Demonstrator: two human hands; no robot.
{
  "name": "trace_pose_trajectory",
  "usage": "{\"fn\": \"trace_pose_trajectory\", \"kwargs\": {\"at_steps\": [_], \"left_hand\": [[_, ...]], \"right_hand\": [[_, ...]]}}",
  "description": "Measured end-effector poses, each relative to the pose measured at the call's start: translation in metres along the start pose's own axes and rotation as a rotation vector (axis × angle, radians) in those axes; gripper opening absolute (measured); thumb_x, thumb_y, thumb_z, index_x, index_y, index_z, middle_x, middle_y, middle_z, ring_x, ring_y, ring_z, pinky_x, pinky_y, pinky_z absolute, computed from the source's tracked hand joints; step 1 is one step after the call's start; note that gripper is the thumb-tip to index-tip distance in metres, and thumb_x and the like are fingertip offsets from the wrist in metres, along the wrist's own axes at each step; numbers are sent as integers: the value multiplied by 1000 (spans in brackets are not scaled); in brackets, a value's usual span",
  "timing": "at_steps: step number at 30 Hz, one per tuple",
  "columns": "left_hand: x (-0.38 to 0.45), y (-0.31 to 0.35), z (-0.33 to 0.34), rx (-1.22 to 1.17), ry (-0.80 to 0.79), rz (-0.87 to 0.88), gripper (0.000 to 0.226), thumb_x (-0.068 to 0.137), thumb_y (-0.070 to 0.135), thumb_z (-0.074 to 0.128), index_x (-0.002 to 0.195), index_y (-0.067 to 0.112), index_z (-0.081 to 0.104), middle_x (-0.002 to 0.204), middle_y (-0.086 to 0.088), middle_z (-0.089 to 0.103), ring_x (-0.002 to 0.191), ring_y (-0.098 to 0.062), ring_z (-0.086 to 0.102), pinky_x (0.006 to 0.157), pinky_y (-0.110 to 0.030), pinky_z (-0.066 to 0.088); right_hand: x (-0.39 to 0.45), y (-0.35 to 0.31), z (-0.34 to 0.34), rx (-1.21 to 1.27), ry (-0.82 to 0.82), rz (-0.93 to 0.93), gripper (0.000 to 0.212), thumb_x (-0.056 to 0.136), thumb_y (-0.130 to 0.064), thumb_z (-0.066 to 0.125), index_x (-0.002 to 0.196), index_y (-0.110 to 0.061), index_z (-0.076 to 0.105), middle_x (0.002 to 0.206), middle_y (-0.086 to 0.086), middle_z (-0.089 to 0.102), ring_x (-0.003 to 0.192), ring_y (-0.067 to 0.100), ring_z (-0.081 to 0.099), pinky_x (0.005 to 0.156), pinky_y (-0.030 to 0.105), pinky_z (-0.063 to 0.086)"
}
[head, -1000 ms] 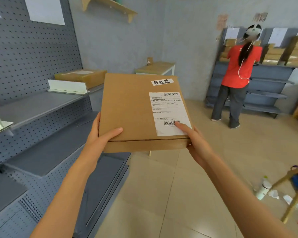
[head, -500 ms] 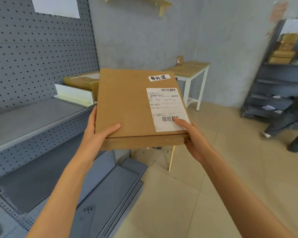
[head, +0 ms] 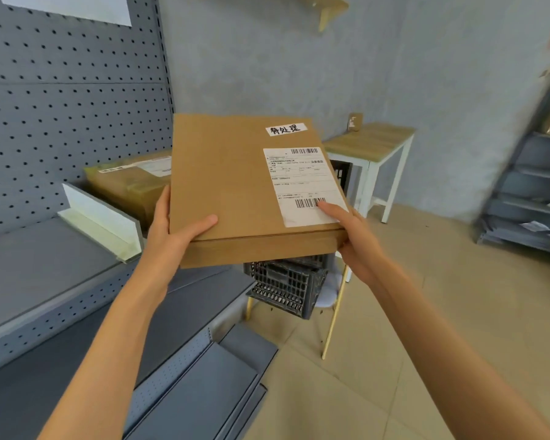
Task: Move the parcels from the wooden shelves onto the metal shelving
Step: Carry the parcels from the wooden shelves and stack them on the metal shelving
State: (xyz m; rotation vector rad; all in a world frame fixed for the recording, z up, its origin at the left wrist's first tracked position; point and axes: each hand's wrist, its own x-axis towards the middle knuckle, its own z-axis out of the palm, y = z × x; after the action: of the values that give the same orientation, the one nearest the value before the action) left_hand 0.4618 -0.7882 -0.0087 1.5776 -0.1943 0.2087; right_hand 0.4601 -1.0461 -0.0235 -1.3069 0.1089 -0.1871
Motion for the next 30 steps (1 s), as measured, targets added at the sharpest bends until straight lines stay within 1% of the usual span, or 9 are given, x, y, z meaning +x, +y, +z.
{"fn": "trace_pose_trajectory", "kwargs": {"at_steps": [3,7,10,13,15,18,24,28,30], "left_hand": [[25,-7,-1,20,80,7,87,76,31,71,148,37,23,133,17,47,120,-7,46,98,-25,35],[57,-11,0,66,209,20,86,77,28,71,148,34,22,134,16,46,117,-6,47,99,-24,36],[79,-11,2,90,324,25,83,80,25,70,148,34,23,129,17,48,109,3,49,89,-15,38],[98,-12,4,92,438,3,85,79,26,72,148,35,24,134,15,50,116,-4,50,100,-24,38],[108,-12,4,92,493,-20,92,70,31,78,146,37,28,133,15,51,120,-8,50,107,-33,37],[119,-10,7,113,573,-37,99,60,38,80,145,38,30,131,17,54,119,-8,52,107,-36,38],[142,-7,1,168,626,-27,71,66,43,73,132,43,47,120,19,62,112,-8,58,100,-36,44],[163,-7,-7,149,673,-51,71,65,47,71,132,44,47,121,19,61,112,-10,58,101,-38,43],[171,-8,-12,151,696,-59,71,65,50,69,132,44,46,122,18,60,114,-11,56,100,-37,42]], "right_hand": [[45,6,10,12,-71,12,48,85,-29,68,130,-23,54,117,-3,69,106,16,64,67,24,53],[106,9,26,31,-218,26,47,85,-29,67,130,-24,54,118,-4,68,108,15,64,81,29,52],[153,6,43,41,-354,31,59,75,-29,72,131,-21,54,118,-3,68,110,15,63,91,33,50],[195,-2,62,-4,-462,48,71,64,-32,78,130,-19,55,117,-2,69,108,15,64,97,36,49],[221,-4,73,-28,-529,69,66,67,-31,78,128,-20,55,116,-2,69,106,14,65,97,36,49],[254,-4,90,-68,-610,80,48,76,-27,76,120,-24,58,113,-4,70,105,13,64,97,35,49],[292,-2,119,-98,-702,74,46,77,-32,77,119,-29,59,111,-8,70,103,10,65,91,33,52],[310,-4,135,-87,-713,59,30,80,-29,75,106,-33,62,107,-8,72,99,9,67,86,29,53],[317,-7,143,-95,-715,56,32,80,-30,75,109,-32,62,107,-8,72,98,9,67,83,28,53]]}}
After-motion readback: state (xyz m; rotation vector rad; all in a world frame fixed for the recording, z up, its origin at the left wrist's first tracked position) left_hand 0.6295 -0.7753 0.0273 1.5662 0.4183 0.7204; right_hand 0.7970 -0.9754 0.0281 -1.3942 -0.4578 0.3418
